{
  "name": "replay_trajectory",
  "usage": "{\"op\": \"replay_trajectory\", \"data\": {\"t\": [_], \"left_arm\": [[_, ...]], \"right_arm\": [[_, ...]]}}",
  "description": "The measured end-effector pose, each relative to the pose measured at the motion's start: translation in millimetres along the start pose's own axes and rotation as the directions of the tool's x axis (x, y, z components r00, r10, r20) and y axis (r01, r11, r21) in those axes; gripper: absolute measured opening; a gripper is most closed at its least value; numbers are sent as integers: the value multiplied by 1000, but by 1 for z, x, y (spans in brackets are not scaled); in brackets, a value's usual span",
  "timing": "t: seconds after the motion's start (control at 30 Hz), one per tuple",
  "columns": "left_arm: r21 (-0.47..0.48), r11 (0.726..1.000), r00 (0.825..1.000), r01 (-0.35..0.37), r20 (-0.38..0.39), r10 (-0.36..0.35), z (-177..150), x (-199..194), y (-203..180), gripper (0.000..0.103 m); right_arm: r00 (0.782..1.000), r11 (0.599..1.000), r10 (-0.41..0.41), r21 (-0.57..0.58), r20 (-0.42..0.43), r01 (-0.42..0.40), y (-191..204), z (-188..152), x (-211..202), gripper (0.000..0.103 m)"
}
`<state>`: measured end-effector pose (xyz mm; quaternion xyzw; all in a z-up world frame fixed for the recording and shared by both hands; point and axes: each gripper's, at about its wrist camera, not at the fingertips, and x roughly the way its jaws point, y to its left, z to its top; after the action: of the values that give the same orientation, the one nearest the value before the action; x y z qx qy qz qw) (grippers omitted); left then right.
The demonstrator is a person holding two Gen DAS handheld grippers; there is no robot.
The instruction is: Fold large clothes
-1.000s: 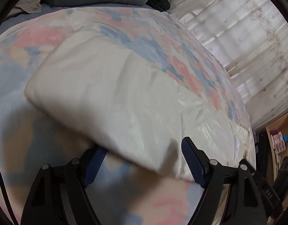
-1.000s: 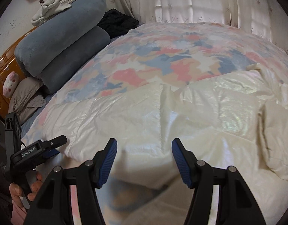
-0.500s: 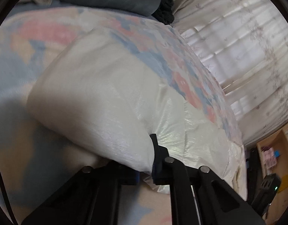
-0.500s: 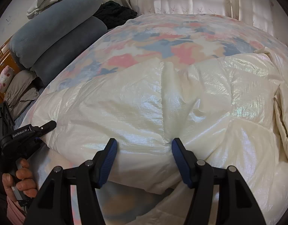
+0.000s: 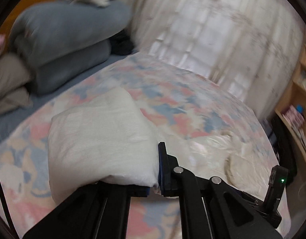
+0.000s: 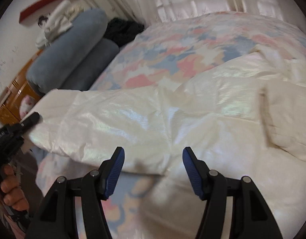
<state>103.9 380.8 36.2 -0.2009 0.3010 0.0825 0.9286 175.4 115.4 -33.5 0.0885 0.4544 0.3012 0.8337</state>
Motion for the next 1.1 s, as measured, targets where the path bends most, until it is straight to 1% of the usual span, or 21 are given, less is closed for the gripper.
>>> {"op": "replay_trajectory", "data": {"t": [0.03,0.1,0.13,0.23,0.3,0.4,0.47,0.53,0.57,0.6,0.63,0.67,0.7,0.73,0.77,0.8,0.83,0.9,1.0,1.1], "left_arm": [[33,999,1000,17,-2,-17,1,-8,-23,4],[80,996,999,41,-7,-40,1,-16,-58,4],[114,992,998,60,-14,-58,-1,-19,-83,4],[179,978,994,108,-35,-104,-11,-21,-139,4],[222,964,989,145,-73,-132,-26,-12,-183,4],[264,946,978,189,-132,-158,-52,8,-234,5],[298,932,970,207,-187,-155,-81,29,-266,5],[321,922,960,217,-244,-141,-109,48,-286,6],[327,920,953,218,-276,-128,-125,61,-293,8],[335,916,945,222,-304,-117,-138,72,-298,13],[346,911,933,226,-345,-101,-154,85,-302,17],[350,909,927,228,-365,-91,-165,90,-302,28],[358,905,919,229,-386,-80,-176,94,-302,43],[361,904,916,229,-395,-74,-182,96,-302,51],[360,905,916,228,-395,-73,-187,94,-299,64],[357,906,918,227,-389,-77,-189,93,-296,69],[352,907,922,230,-378,-87,-189,87,-293,70],[345,910,924,231,-370,-95,-184,85,-290,78],[322,922,938,215,-330,-104,-178,72,-285,83],[299,932,947,203,-301,-110,-169,55,-275,84]], "right_arm": [[1000,1000,4,12,17,-4,-7,-3,-13,61],[999,999,4,39,50,-6,-23,-8,-38,61],[998,999,-1,53,67,-2,-32,-11,-51,61],[994,995,-26,99,104,15,-61,-19,-80,61],[991,991,-41,134,126,24,-84,-27,-100,61],[982,981,-101,181,160,71,-122,-38,-131,61],[976,972,-141,211,169,103,-143,-44,-145,61],[969,963,-178,233,170,136,-163,-50,-156,61],[964,954,-211,249,164,166,-176,-54,-162,61],[961,949,-227,259,160,181,-183,-57,-165,61],[956,941,-248,273,154,200,-192,-60,-168,61],[953,934,-265,287,147,215,-201,-63,-171,61],[952,928,-273,301,142,221,-209,-67,-174,61],[951,922,-277,318,137,222,-217,-71,-175,61],[951,918,-279,327,136,223,-222,-75,-179,61],[951,917,-279,331,135,222,-226,-78,-180,61],[951,916,-279,333,132,223,-227,-79,-180,61],[952,917,-279,331,126,225,-228,-82,-178,61],[957,921,-262,327,121,211,-224,-84,-176,61],[960,927,-251,316,126,200,-214,-85,-174,61]]}}
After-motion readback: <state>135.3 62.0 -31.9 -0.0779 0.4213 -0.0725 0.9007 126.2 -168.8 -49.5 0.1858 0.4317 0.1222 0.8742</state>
